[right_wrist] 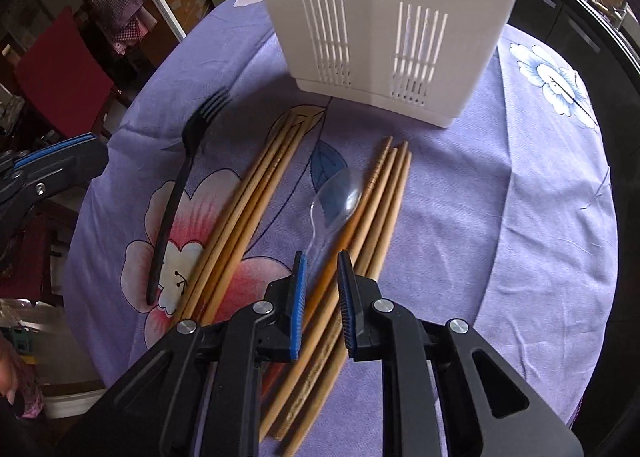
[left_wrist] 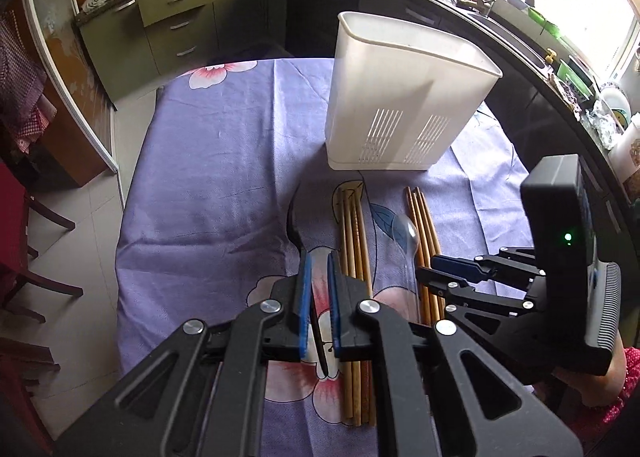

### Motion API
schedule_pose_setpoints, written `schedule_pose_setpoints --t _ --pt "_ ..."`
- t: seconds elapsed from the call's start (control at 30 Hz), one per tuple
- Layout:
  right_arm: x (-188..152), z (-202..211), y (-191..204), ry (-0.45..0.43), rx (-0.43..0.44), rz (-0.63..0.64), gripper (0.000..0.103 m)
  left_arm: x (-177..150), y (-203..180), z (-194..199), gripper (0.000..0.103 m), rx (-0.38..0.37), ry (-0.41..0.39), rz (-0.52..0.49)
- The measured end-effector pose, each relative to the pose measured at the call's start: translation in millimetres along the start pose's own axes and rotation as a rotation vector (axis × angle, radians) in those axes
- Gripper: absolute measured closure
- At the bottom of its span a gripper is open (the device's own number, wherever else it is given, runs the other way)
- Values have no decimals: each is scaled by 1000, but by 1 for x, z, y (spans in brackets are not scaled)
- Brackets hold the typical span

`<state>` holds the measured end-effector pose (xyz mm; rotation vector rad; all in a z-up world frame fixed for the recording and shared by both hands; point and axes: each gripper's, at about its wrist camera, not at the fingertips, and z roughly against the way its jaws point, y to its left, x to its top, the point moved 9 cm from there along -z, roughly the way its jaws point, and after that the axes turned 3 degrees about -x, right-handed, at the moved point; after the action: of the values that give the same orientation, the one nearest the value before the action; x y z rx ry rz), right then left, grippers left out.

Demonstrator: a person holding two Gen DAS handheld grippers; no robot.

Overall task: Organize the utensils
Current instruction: 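Close the right tool on the clear spoon while the left tool holds the fork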

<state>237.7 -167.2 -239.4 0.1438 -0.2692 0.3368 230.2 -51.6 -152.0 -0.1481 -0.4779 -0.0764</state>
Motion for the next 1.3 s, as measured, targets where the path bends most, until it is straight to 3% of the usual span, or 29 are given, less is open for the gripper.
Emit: schedule_pose_setpoints --t 0.4,0.57,0.97,1.3 --pt "20 -24 13 98 -96 -13 86 -13 15 -31 95 -27 72 9" --pt "29 -25 17 93 -121 -3 87 -14 22 -34 95 -21 76 24" --pt "24 3 8 -18 9 -59 93 -18 18 -69 91 -17 174 54" --pt "15 29 -8 -82 40 -78 93 -18 9 -96 87 35 226 46"
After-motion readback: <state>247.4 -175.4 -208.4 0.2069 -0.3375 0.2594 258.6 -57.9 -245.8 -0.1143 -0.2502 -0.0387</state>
